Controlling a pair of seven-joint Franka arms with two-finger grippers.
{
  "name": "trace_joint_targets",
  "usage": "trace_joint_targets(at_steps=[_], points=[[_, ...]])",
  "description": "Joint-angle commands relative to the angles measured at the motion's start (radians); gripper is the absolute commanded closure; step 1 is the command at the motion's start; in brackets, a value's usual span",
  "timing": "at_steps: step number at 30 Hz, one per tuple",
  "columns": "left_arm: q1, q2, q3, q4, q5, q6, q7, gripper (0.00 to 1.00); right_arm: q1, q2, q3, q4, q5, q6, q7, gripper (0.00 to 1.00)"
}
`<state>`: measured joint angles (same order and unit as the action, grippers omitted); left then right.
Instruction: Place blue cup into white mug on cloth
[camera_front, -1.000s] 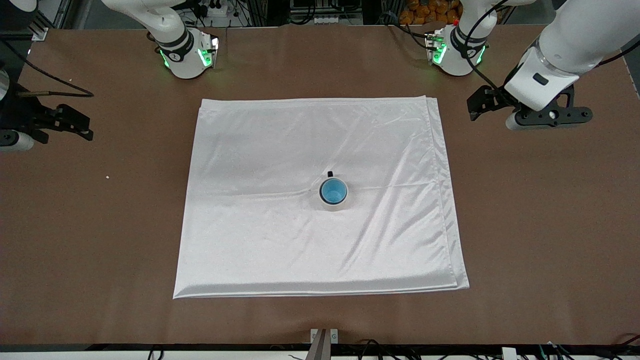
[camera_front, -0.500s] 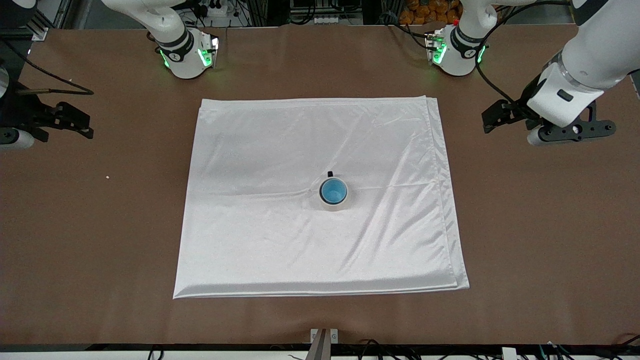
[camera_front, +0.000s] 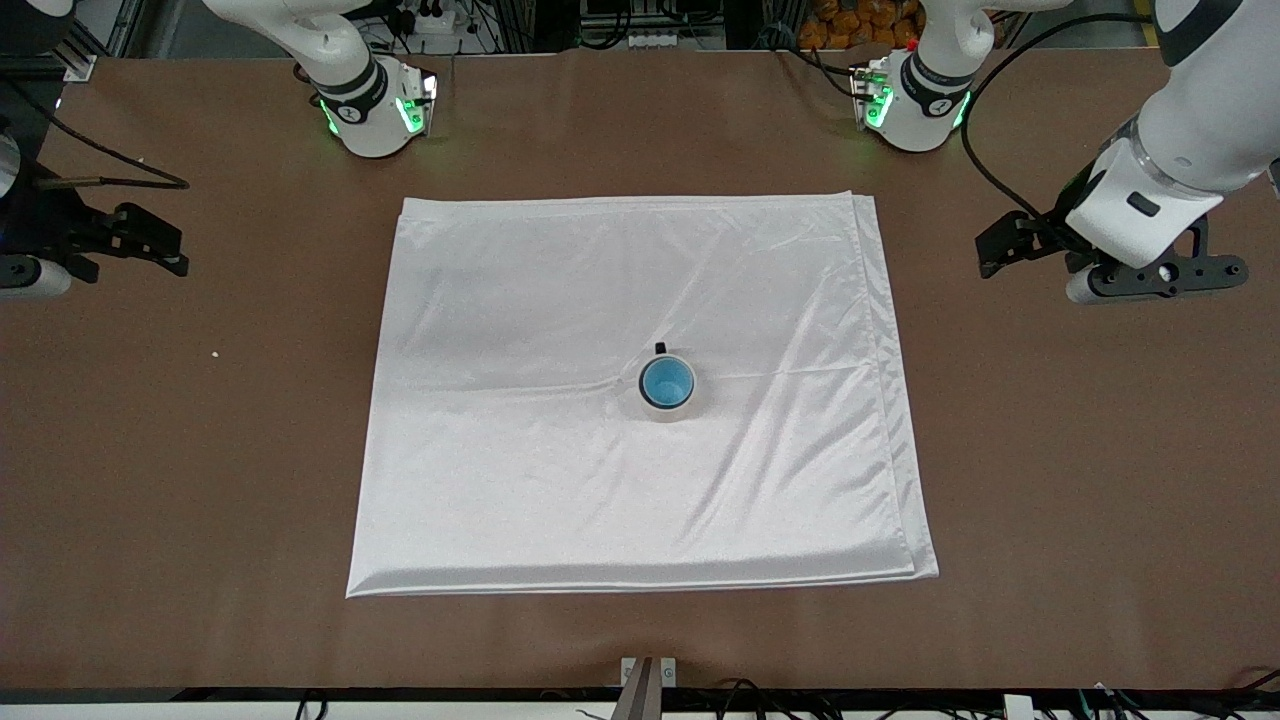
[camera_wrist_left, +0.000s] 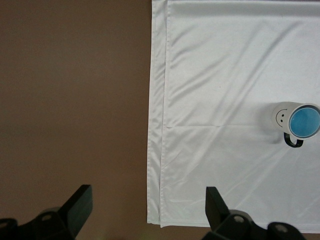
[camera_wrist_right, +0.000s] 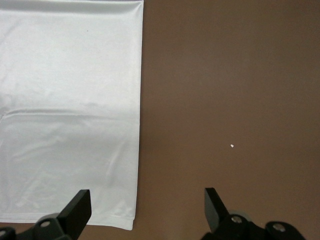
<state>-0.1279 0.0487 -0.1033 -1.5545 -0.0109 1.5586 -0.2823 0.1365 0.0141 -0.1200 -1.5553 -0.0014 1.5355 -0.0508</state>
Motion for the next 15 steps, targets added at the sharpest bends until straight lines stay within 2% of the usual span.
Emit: trace_joint_targets(at_steps=[1,15], points=[[0.001,0.014,0.002,0.028,0.025,-0.006,0.025,0.0,-0.009,-0.01,0.01,0.007,0.003,-0.02,-0.003,0.0],[0.001,0.019,0.002,0.027,0.028,-0.003,0.031,0.0,-0.009,-0.01,0.008,0.007,0.003,-0.038,-0.001,0.0]])
